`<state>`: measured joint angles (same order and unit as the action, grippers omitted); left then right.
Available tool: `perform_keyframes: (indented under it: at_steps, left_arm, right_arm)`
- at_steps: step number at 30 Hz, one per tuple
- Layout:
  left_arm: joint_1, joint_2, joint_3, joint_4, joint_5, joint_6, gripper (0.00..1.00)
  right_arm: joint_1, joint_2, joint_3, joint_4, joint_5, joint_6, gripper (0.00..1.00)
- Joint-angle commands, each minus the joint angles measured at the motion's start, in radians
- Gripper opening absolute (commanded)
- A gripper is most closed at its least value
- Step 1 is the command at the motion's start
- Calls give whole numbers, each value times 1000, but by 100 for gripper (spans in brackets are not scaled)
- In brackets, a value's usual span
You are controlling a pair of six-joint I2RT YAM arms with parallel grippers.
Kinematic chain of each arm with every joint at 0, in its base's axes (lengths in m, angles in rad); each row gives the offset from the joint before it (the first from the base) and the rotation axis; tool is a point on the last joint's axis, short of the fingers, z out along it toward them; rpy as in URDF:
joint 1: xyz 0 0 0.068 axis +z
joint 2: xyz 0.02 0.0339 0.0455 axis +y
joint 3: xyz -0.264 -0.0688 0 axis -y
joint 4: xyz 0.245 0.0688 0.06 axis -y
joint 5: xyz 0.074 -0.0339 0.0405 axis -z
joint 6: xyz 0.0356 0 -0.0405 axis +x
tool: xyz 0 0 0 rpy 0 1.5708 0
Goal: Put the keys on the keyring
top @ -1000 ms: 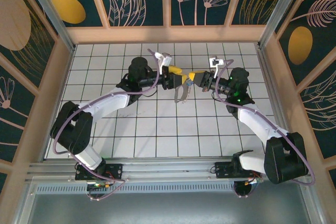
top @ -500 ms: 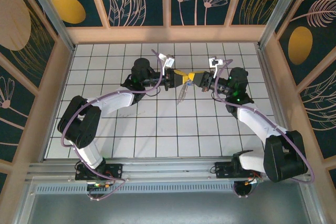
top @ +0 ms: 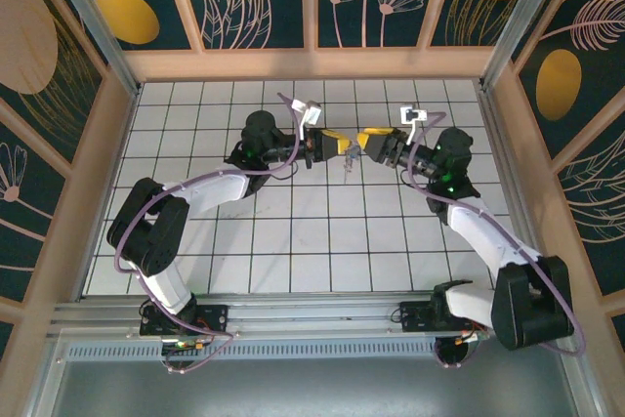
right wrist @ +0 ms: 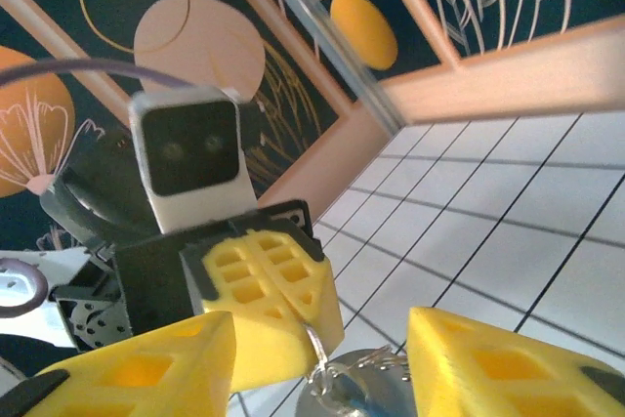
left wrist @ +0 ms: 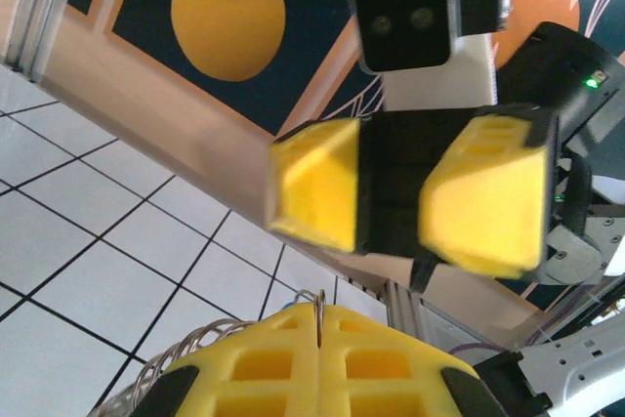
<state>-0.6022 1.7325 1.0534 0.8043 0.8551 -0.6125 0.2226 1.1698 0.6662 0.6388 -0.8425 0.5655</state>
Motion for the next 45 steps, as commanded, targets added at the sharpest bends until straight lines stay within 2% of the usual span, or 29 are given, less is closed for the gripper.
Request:
perform_keyframes:
  at_steps: [1,6,14,28,31,36,39,45]
  left_arm:
    - [-2,-62,-26,101,-26,-36,0]
    - [-3,-90,-49,139,-33,-68,0]
    - [-5,-121,-61,160,-31,-89,0]
    - [-18,-114,-41,161,-9,-100,0]
    - [-18,-114,-41,161,-11,-101,0]
    - [-18,-119,-41,169,-14,-104,0]
    - [-19,-123,-39,170,-14,-103,0]
    - [-19,-137,-49,196,-26,-114,0]
  right_arm:
    - [-18,-66,-46,35,9,11,54]
    - [-17,-88,-100,83,-11,23,58]
    - [3,-37,-122,193,-50,44,60]
    - [78,42,-44,180,-43,-6,59]
    - [79,57,-37,184,-53,-6,48]
    - [78,34,-62,163,-61,-20,15]
    - [78,7,-78,136,-57,-35,0]
    - [85,-15,-95,113,-56,-39,0]
